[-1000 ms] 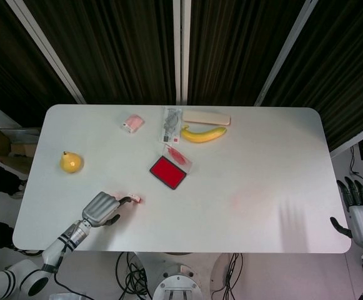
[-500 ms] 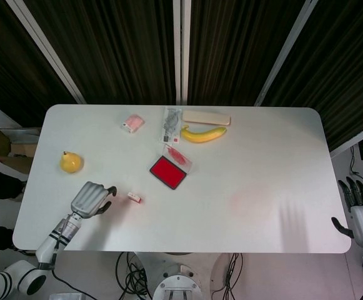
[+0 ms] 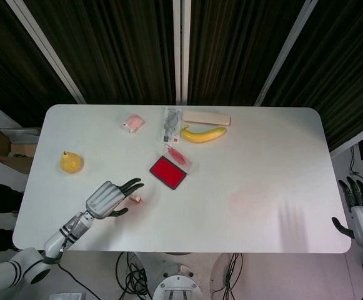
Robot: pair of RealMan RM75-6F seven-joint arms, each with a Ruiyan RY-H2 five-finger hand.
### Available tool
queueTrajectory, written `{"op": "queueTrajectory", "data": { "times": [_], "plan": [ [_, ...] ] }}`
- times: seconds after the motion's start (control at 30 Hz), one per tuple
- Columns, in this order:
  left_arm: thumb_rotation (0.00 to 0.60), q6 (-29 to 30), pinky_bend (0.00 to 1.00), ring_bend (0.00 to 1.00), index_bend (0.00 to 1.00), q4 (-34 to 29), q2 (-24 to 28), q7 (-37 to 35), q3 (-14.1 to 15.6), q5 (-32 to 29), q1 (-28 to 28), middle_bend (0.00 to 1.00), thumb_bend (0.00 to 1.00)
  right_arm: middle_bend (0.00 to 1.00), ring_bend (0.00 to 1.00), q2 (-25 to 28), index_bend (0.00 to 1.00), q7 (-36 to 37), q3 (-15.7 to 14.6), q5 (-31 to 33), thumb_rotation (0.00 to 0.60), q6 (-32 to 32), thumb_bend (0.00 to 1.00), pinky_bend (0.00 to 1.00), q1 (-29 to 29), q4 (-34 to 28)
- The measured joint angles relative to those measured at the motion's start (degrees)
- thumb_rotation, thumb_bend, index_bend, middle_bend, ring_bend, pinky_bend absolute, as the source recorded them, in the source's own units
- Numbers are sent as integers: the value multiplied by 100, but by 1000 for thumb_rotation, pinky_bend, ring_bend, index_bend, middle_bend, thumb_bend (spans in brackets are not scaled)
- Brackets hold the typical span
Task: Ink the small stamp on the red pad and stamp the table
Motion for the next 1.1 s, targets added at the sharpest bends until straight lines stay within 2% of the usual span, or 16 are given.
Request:
{"op": "queueTrajectory", "data": {
  "times": [0.4,0.57,0.93,1.1],
  "plan": [
    [600,-517,1000,840,357,277,-219,353,-136,-203,-351,358,190,0,0,0,0,35,-1,59,600,-113,142,0,19,35],
    [600,-631,1000,845,380,330,-258,356,-140,-303,-402,390,197,0,0,-18,0,28,1,71,600,-168,143,0,46,48],
    [600,-798,1000,856,419,379,-363,299,-95,-445,-468,449,296,0,0,-45,0,42,12,124,600,-202,146,0,46,103],
    [600,-920,1000,857,441,364,-378,301,-92,-559,-493,468,311,0,0,-42,0,62,17,128,600,-183,148,0,36,123]
  ]
}}
